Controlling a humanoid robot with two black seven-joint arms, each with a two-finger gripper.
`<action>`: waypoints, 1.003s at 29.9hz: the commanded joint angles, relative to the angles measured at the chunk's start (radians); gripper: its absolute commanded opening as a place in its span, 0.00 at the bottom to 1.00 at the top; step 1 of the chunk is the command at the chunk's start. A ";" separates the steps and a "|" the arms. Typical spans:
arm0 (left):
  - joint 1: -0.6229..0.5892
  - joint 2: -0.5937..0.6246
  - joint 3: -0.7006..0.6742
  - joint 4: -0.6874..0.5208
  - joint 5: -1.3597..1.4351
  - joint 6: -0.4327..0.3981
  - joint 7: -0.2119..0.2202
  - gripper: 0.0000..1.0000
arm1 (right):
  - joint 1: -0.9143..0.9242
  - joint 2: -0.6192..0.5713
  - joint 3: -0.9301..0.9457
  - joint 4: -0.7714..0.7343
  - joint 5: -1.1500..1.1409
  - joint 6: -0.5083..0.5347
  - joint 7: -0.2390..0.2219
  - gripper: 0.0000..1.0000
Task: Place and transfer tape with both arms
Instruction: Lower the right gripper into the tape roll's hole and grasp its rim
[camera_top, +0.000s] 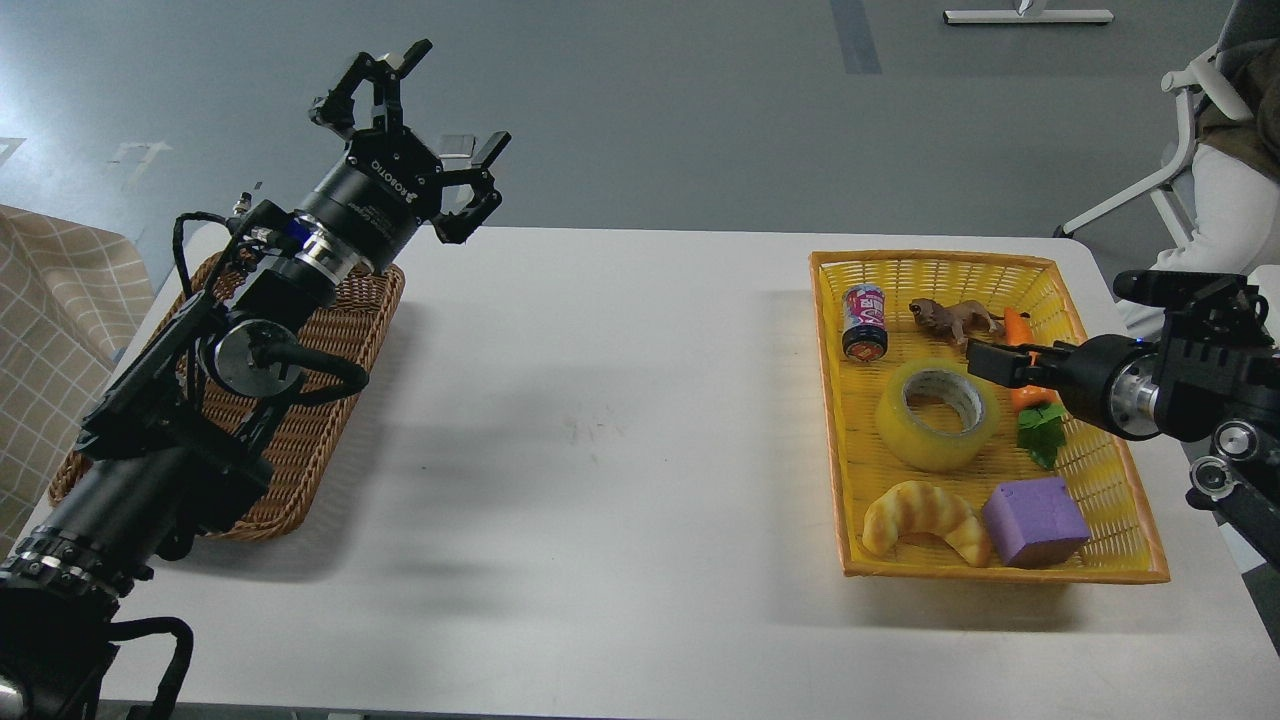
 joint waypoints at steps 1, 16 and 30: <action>-0.003 0.001 0.000 0.000 0.000 0.000 0.000 0.98 | 0.000 0.002 -0.029 0.000 -0.022 0.000 -0.002 0.96; -0.003 0.001 0.000 0.003 0.000 0.000 0.000 0.98 | 0.031 0.034 -0.112 -0.097 -0.022 0.000 0.000 0.75; -0.001 -0.001 0.000 0.005 0.000 0.000 0.000 0.98 | 0.043 0.068 -0.114 -0.137 -0.015 0.000 0.000 0.50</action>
